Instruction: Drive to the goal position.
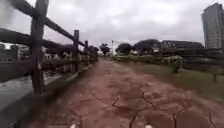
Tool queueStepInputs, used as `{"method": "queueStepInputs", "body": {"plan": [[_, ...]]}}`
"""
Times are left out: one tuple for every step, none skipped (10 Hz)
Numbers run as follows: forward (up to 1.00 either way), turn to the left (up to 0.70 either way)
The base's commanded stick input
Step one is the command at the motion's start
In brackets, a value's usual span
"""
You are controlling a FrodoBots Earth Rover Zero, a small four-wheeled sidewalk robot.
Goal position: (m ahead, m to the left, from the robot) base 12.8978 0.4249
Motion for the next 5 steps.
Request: {"method": "queueStepInputs", "body": {"plan": [[0.85, 0.01], [0.85, 0.01], [0.85, 0.01], [0.85, 0.01], [0.85, 0.01]]}}
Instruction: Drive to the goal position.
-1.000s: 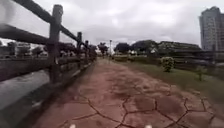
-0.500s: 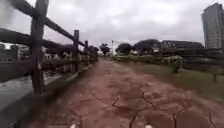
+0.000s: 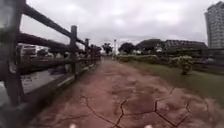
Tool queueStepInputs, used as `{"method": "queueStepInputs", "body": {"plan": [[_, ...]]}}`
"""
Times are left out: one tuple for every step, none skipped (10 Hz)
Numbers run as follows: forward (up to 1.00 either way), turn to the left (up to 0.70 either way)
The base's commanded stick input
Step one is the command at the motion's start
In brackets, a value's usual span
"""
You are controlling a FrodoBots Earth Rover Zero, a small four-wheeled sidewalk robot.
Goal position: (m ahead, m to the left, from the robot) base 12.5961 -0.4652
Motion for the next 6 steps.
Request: {"method": "queueStepInputs", "body": {"plan": [[0.85, 0.01], [0.85, 0.01], [0.85, 0.01], [0.85, 0.01], [0.85, 0.01], [0.85, 0.01]]}}
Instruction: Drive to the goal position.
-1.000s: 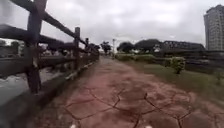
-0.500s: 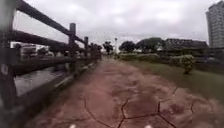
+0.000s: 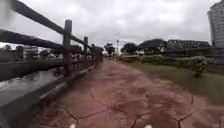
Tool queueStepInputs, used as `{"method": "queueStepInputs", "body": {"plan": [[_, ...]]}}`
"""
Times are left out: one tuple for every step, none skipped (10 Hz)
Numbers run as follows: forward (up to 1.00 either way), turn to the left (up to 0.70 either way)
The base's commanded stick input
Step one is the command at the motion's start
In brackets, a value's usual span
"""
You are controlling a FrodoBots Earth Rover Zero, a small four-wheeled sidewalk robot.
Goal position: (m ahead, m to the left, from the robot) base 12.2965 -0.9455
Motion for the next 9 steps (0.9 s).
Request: {"method": "queueStepInputs", "body": {"plan": [[0.85, 0.01], [0.85, 0.01], [0.85, 0.00], [0.85, -0.01], [0.85, -0.32], [0.85, -0.33], [0.85, -0.33], [0.85, -0.33], [0.85, -0.33]]}}
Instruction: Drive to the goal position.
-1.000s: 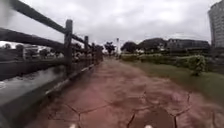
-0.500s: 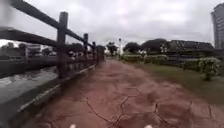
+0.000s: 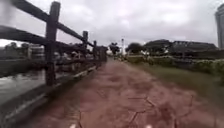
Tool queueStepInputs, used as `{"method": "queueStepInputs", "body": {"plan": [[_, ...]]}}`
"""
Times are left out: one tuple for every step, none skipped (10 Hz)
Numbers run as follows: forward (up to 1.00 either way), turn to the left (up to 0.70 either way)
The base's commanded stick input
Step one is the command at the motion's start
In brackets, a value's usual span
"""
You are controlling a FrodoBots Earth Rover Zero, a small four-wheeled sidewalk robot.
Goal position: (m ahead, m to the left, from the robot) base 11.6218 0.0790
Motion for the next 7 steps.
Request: {"method": "queueStepInputs", "body": {"plan": [[0.85, -0.33], [0.85, -0.33], [0.85, -0.21], [0.85, -0.10], [0.85, -0.05], [0.85, 0.01], [0.85, 0.01]]}}
